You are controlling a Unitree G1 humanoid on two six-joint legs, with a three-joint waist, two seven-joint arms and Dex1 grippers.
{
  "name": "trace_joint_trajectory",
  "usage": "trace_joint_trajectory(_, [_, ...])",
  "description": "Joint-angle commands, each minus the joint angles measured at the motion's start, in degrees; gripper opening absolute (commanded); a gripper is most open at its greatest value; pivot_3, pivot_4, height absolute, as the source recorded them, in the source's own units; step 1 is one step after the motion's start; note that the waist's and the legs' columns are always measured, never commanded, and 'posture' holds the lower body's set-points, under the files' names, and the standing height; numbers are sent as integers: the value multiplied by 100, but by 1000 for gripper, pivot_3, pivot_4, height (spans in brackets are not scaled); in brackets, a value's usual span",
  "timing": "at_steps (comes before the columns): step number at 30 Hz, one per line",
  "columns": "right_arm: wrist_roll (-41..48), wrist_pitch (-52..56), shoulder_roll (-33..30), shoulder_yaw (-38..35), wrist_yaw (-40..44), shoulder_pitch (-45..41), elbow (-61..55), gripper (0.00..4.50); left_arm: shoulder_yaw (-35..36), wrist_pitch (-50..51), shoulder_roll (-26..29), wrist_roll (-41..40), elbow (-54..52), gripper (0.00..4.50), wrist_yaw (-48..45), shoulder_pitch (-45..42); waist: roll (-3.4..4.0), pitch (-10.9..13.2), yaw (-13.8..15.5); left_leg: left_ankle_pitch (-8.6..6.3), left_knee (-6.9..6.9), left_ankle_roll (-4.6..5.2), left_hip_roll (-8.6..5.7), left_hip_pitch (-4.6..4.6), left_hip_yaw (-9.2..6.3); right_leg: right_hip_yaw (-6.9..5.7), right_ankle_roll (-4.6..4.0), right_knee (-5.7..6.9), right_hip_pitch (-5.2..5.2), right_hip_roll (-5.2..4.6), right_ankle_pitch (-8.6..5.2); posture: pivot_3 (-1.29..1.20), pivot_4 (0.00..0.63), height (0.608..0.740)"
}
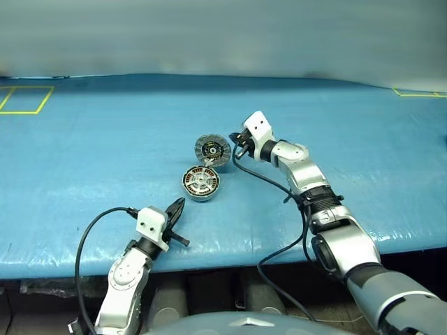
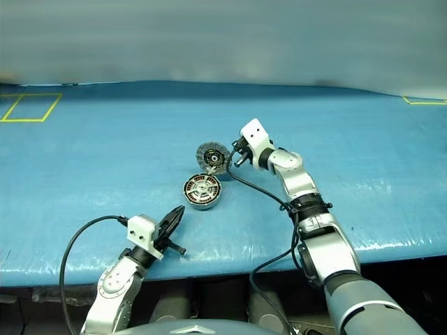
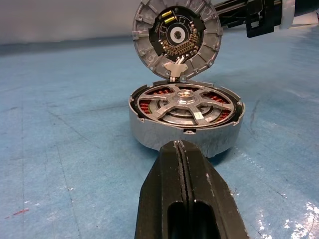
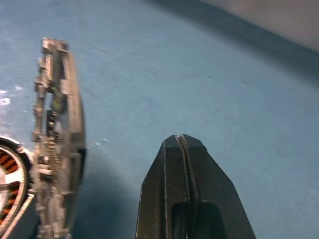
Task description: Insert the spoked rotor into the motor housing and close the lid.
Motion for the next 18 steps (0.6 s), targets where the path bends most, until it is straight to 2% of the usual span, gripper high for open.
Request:
trace_joint_trajectory(1, [421,301,71,-154,642,-87,-338,0,37,-253,7,-57,31,19,11,-30,1,1,2,0,-2,0,0,0,0,0,-1,-1,-1,0,0,0,150,740])
trace_joint_trajectory(7, [760,948,229,-155,883,340,-1014,0,3,-242,-22,-56,54,19,48,-17,4,2,3,0,-4,-1,3,0,3,-2,-2,-2,-3,0,-1,0,150,740])
trace_joint_trajectory(18, [873,1647,484,228,598,1705,-2856,0,-51,-131,0,-57,113,19,60,-92,6,1,0,-1,-4,-2,6,0,4,-3,-1,-3,-4,0,-10,0,150,740])
